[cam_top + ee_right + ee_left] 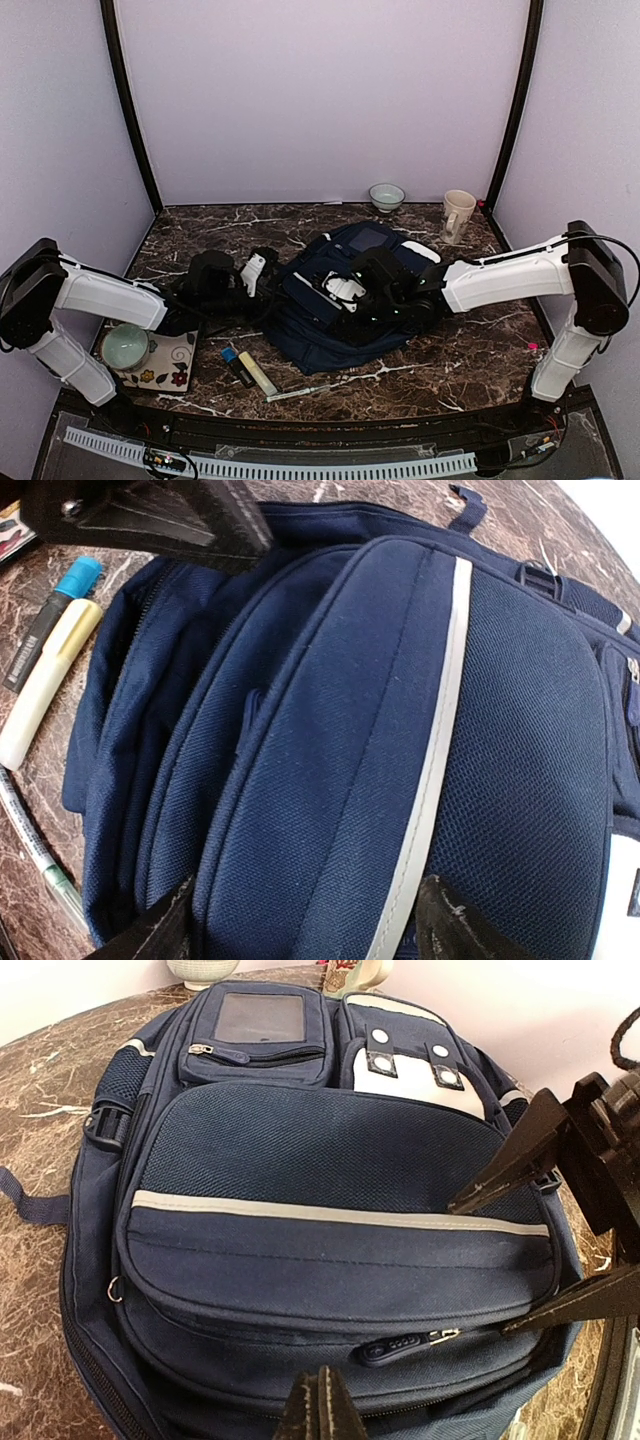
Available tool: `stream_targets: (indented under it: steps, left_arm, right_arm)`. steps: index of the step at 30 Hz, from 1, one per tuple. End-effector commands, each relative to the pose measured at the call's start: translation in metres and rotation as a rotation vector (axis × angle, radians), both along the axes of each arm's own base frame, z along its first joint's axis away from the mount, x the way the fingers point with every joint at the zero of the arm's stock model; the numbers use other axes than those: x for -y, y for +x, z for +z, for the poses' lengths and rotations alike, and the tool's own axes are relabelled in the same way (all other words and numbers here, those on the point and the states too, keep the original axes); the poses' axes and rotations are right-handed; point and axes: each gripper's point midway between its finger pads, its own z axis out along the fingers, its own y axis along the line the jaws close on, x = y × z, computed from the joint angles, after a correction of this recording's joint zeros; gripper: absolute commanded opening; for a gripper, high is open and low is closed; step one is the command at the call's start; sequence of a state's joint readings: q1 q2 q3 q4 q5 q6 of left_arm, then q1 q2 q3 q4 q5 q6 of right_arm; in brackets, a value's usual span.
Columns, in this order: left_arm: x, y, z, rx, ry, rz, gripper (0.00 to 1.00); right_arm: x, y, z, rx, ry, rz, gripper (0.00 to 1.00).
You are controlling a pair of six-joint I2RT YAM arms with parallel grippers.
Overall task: Pack the student bag
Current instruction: Hold the student bag at the center of the board, then grab the upper front pocket of the student bag.
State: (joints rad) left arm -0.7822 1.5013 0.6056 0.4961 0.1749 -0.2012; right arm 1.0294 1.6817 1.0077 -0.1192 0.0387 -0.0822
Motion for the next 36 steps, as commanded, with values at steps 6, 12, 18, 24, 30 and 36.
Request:
stream_targets:
  steps: [6,12,18,24,30,36]
  left_arm:
    - [0.006,-0.008,0.01,0.053,0.003,-0.043,0.02]
    - [0.018,-0.012,0.011,0.11,0.033,-0.091,0.19]
    - [0.031,-0.017,0.007,0.106,0.026,-0.155,0.4]
    - [0.035,-0.016,0.004,0.134,0.017,-0.156,0.6]
    - [0.042,-0.005,-0.003,0.12,0.034,-0.136,0.63]
    - [0.047,-0.014,0.008,0.139,-0.048,-0.18,0.7]
  right_arm:
    - [-0.004,0.01,0.014,0.089,0.04,-0.012,0.29]
    - [-0.005,0.016,0.029,0.134,0.081,-0.032,0.03]
    - [0.001,0.024,0.041,0.169,0.13,-0.085,0.0]
    - [0.004,0.024,0.055,0.181,0.179,-0.1,0.0]
    - [0.005,0.024,0.065,0.193,0.221,-0.104,0.0]
    - [0.007,0.023,0.068,0.198,0.232,-0.097,0.0]
